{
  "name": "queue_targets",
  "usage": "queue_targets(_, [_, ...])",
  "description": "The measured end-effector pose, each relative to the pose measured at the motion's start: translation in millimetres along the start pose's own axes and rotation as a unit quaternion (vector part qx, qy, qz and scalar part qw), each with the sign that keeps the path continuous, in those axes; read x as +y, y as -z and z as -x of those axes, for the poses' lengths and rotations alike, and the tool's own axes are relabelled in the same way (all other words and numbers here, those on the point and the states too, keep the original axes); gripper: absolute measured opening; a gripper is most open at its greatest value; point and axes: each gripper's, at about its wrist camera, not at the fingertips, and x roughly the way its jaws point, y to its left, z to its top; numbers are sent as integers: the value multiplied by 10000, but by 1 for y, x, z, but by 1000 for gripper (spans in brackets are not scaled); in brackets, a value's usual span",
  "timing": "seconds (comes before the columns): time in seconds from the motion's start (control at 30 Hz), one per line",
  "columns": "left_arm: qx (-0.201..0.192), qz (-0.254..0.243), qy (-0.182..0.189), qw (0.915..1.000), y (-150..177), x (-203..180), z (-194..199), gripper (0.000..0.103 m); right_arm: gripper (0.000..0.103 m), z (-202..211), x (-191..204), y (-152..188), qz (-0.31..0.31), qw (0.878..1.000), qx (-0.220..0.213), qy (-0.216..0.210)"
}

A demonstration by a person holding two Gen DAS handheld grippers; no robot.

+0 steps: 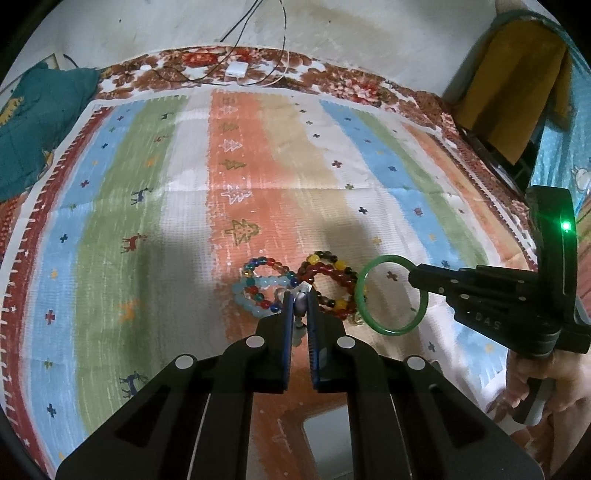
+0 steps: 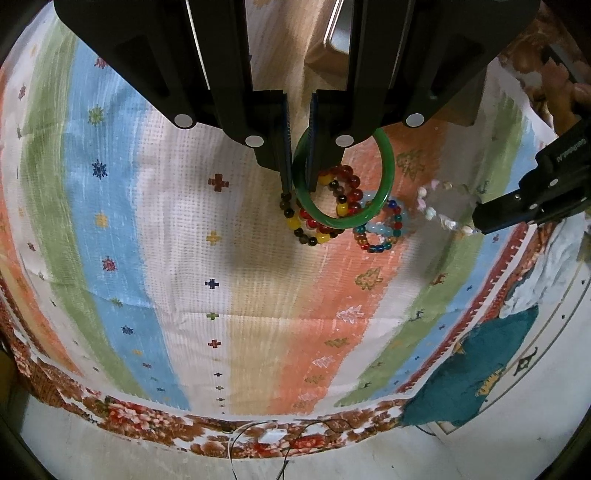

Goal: Organize jewelry
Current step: 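Carry both bracelets over the silver tin and open both tools to drop them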

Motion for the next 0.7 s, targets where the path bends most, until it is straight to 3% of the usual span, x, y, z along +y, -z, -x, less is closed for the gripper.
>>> queue_targets(0.7, [-326,-77,233,9992,24,-23,44,7,8,47,15,26,264,9984,-441,-233])
